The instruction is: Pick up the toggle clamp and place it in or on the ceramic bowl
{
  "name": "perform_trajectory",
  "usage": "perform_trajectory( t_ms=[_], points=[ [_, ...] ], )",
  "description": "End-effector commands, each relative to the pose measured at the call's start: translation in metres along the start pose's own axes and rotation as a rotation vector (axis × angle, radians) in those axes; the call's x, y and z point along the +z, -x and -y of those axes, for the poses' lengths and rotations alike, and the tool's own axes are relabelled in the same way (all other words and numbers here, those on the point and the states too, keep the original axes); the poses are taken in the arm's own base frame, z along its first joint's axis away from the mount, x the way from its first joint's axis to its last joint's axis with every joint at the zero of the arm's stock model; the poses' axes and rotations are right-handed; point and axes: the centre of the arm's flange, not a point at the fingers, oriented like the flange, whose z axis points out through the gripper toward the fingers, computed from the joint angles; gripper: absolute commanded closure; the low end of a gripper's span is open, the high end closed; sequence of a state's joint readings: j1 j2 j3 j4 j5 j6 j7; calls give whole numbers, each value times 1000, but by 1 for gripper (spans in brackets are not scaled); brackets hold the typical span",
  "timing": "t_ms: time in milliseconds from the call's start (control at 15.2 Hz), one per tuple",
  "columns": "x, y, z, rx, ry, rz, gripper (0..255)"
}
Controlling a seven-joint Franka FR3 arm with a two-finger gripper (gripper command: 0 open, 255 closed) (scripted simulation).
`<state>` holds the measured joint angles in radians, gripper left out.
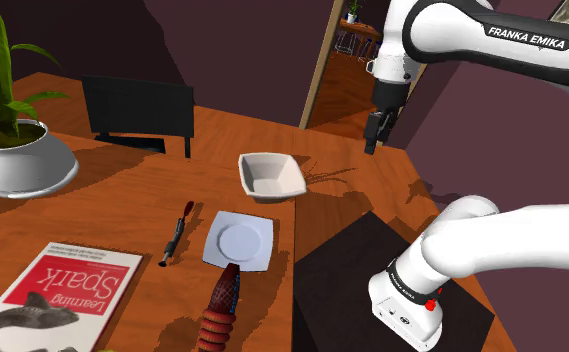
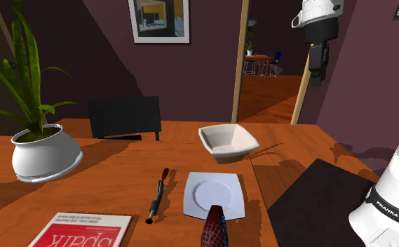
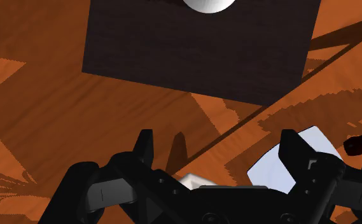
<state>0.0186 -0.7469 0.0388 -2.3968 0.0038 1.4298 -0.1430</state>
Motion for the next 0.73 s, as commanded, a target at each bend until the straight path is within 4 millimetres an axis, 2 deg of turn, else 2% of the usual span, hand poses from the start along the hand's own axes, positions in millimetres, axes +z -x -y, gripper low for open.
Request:
perform_trajectory(
  t_ms=[0, 660],
  points=[
    [0, 0, 0, 0, 0, 0, 0],
    [53, -80, 90, 78, 3, -12, 0]
  ],
)
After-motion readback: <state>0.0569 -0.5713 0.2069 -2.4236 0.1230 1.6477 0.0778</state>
